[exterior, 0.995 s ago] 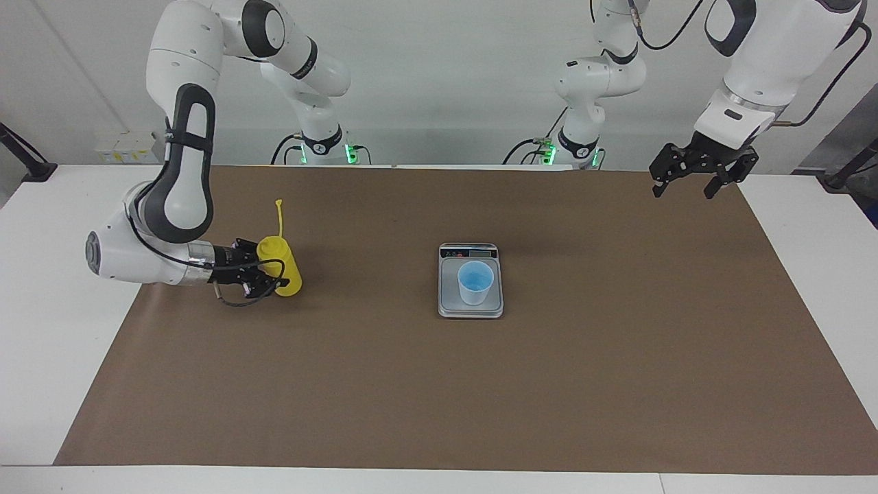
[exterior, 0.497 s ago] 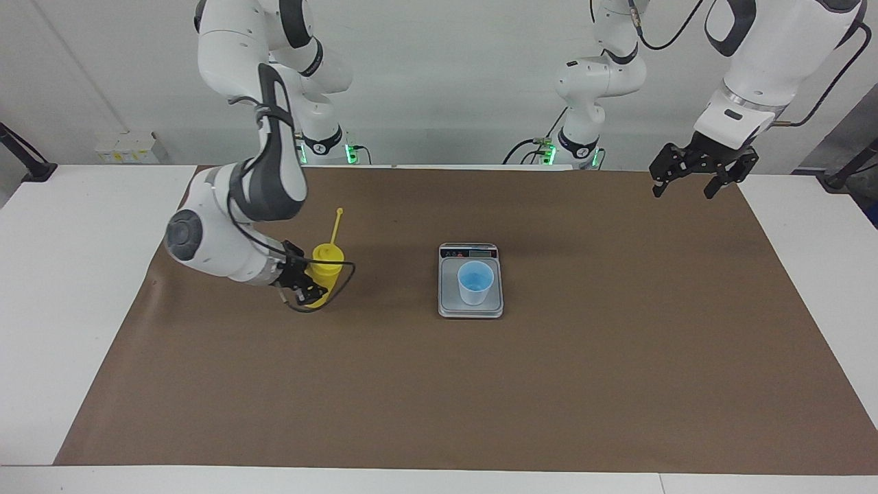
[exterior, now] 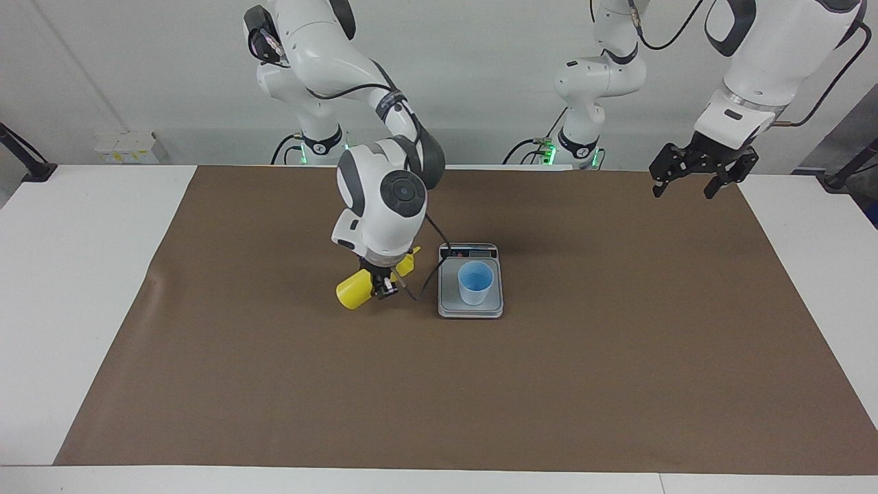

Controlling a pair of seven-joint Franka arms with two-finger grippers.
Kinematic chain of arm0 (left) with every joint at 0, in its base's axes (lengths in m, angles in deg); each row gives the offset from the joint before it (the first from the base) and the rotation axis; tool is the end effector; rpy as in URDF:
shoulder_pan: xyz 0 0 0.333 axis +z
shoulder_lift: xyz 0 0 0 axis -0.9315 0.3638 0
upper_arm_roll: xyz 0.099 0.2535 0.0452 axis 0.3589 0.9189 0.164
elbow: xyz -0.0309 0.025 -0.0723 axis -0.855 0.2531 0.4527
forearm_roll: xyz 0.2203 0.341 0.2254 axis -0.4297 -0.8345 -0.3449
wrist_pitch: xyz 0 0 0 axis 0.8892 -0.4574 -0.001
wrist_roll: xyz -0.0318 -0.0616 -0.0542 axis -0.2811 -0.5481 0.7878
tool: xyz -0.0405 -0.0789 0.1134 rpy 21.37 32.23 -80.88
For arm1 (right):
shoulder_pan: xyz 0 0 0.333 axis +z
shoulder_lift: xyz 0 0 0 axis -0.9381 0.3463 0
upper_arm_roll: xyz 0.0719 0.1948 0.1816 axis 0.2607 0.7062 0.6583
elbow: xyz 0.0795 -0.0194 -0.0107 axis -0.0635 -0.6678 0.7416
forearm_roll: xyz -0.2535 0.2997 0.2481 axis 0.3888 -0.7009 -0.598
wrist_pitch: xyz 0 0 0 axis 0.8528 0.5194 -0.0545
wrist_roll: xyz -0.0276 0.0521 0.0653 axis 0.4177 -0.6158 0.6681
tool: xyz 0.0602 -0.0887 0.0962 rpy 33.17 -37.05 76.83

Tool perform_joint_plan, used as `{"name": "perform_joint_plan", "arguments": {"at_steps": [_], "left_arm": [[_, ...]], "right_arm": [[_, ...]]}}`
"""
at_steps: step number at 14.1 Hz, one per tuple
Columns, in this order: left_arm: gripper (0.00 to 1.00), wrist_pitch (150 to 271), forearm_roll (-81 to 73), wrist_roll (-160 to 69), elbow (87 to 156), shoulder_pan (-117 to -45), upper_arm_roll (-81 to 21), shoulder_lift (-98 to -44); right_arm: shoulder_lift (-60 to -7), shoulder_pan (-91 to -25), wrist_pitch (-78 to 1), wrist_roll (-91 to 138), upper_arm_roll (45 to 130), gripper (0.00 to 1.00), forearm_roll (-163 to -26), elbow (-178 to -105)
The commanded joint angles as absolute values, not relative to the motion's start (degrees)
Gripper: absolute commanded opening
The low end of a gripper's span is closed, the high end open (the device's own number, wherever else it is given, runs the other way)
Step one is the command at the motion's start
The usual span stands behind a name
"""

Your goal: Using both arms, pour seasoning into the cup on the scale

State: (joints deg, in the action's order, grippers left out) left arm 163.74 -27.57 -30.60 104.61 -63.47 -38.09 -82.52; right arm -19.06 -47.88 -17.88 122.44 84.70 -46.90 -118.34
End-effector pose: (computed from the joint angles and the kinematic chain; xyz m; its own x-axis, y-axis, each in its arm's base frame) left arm 0.6182 -0.0646 0.5474 0.9959 -0.0882 0.0184 -0.0885 -0.9960 0.0148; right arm 0.6646 0.2806 0.2968 0.5001 -0.8326 0.2381 -0.8619 -0.4519 0.2301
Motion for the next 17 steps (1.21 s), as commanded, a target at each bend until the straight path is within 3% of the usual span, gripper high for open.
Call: {"name": "perform_joint_plan", "arguments": {"at_steps": [1, 5, 12, 17], "left_arm": [[1.00, 163.12, -27.19, -30.29, 105.06, -62.95, -38.21, -83.02], [1.00, 163.12, -27.19, -30.29, 105.06, -62.95, -38.21, -83.02], [1.00, 163.12, -27.19, -30.29, 105.06, -62.95, -38.21, -83.02], [1.00, 163.12, -27.19, -30.29, 105.06, -62.95, -38.21, -83.02]], "right_arm": [[-14.83, -46.19, -15.00, 126.02, 84.51, 0.00, -40.88, -108.85], [-11.92, -41.10, -16.14, 127.18, 84.60, 0.00, -29.29, -106.36], [-11.48, -36.61, -19.30, 132.44, 84.68, 0.00, -19.71, -105.65], [-11.39, -36.69, -24.13, 132.89, 84.86, 0.00, -14.59, -106.62]]}}
